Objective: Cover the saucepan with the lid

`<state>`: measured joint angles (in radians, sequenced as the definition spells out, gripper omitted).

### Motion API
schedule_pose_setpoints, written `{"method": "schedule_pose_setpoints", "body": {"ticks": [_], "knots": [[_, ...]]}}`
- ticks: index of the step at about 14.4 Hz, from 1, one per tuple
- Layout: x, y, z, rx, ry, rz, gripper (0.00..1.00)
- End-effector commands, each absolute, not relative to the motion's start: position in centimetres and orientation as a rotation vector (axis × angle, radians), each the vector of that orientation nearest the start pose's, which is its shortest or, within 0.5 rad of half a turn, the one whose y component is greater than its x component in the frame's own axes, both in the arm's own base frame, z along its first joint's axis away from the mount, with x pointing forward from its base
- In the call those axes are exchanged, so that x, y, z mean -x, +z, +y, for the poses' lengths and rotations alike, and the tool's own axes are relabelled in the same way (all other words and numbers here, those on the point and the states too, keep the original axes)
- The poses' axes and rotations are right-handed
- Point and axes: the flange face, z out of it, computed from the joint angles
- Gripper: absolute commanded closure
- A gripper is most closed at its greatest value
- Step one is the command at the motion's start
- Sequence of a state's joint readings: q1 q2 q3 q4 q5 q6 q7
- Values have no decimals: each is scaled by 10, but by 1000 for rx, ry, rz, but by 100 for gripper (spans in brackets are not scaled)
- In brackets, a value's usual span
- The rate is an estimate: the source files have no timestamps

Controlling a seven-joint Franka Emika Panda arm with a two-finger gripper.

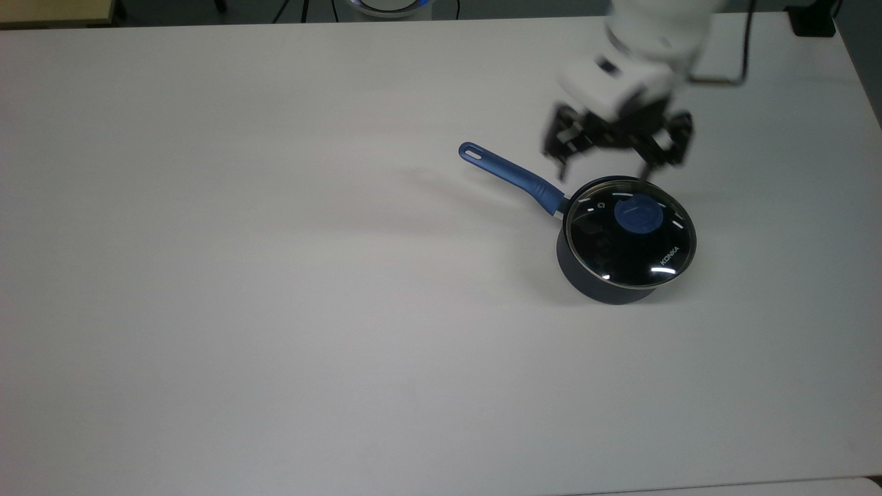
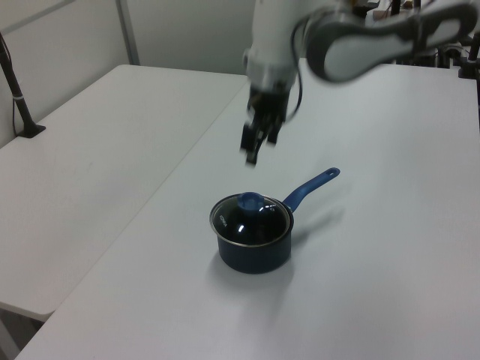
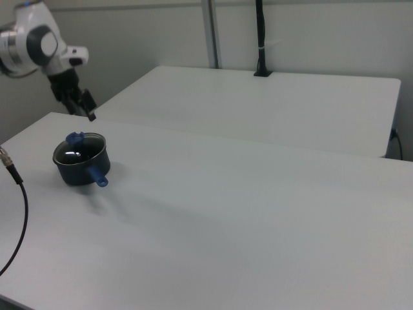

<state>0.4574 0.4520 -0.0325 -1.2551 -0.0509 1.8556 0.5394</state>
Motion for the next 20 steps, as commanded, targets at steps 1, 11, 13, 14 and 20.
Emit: {"method": "schedule_pose_setpoints", "body": {"ticks": [1, 11, 13, 14, 20], "knots": [[-598, 581, 194, 3096, -221, 298, 0], [-530, 624, -35, 3151, -99, 298, 0], [-530, 628, -48, 3163, -118, 194, 0], [-531, 628, -49, 3166, -117, 150, 0], [-538, 629, -48, 3167, -193, 134, 0]]}}
